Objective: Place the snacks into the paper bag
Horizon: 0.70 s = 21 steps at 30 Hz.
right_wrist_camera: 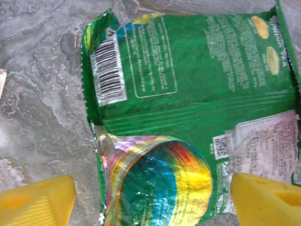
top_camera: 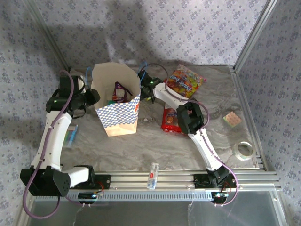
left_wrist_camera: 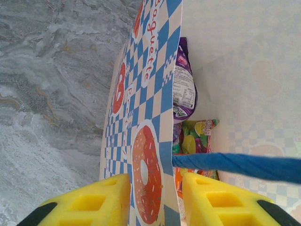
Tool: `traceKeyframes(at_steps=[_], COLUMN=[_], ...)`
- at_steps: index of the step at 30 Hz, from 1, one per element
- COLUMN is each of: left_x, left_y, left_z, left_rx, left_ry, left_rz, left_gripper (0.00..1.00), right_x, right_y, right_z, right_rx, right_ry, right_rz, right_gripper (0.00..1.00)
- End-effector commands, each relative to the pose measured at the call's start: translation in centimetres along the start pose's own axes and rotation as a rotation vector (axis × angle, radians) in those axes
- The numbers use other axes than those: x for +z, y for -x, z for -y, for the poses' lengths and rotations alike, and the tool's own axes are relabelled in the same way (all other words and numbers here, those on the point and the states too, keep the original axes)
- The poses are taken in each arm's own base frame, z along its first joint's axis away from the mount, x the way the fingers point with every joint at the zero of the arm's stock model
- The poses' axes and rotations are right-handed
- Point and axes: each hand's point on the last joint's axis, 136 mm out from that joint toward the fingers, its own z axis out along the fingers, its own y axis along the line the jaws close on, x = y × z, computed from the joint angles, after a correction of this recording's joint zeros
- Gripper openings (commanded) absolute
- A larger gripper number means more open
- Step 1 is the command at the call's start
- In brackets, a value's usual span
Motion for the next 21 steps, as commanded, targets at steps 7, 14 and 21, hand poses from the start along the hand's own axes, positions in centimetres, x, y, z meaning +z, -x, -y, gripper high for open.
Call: traceKeyframes(at_steps=[7,14,21], left_x=[0.5,0.8,0.8], left_y=[0.1,0.1,0.3], left_z=[0.1,0.0,0.1], left_rx=[0.019,0.02,0.019], left_ry=[0.004,0.011,0.01], left_rz=[-0.009,-0.023,-0.025], left_gripper=[0.36,0.36,0.36], right_x=[0.9,1.6,1.7], right_y=[-0.5,-0.9,-1.9], right_z=[2.3,1.7,2.4], right_rx=[-0.106,-0.224,-0.179], right_ry=[-0.193,-0.261,-0.221], right_rz=[-0.035,-0.047,-0.09], right_gripper=[0.87,0.84,0.65])
